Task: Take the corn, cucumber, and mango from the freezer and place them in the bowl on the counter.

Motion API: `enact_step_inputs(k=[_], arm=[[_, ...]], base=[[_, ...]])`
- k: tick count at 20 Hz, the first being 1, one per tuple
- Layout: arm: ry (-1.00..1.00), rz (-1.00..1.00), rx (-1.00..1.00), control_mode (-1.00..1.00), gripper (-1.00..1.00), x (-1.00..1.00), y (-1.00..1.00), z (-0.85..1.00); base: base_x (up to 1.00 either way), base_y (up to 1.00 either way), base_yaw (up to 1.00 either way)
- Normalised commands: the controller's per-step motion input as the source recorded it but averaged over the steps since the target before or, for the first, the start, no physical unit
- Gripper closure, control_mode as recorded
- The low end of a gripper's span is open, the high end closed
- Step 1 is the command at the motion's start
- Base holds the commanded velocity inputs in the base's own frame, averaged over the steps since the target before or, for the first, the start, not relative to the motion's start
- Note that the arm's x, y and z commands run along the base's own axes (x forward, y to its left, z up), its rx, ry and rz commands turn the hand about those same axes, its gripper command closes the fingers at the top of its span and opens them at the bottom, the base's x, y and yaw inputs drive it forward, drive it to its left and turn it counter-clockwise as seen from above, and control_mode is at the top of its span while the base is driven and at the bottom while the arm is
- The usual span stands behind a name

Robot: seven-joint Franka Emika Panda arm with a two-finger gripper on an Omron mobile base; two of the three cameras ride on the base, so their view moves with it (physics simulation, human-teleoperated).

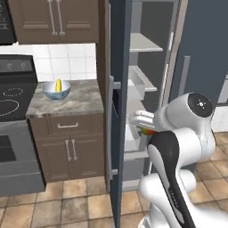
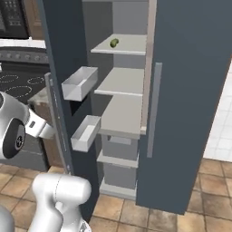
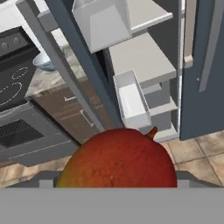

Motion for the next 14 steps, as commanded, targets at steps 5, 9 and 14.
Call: enact_step_inputs(k=[5, 9, 14], arm=[[0.0, 0.0, 0.0, 1.0, 1.0, 0.0, 0.0, 0.0], [0.0, 0.0, 0.0, 1.0, 1.0, 0.0, 0.0, 0.0], [0.0, 0.0, 0.0, 1.0, 1.0, 0.0, 0.0, 0.0]], base=[[0.74, 1.0, 0.06], [0.96, 1.0, -0.09], [0.24, 1.0, -0.02]])
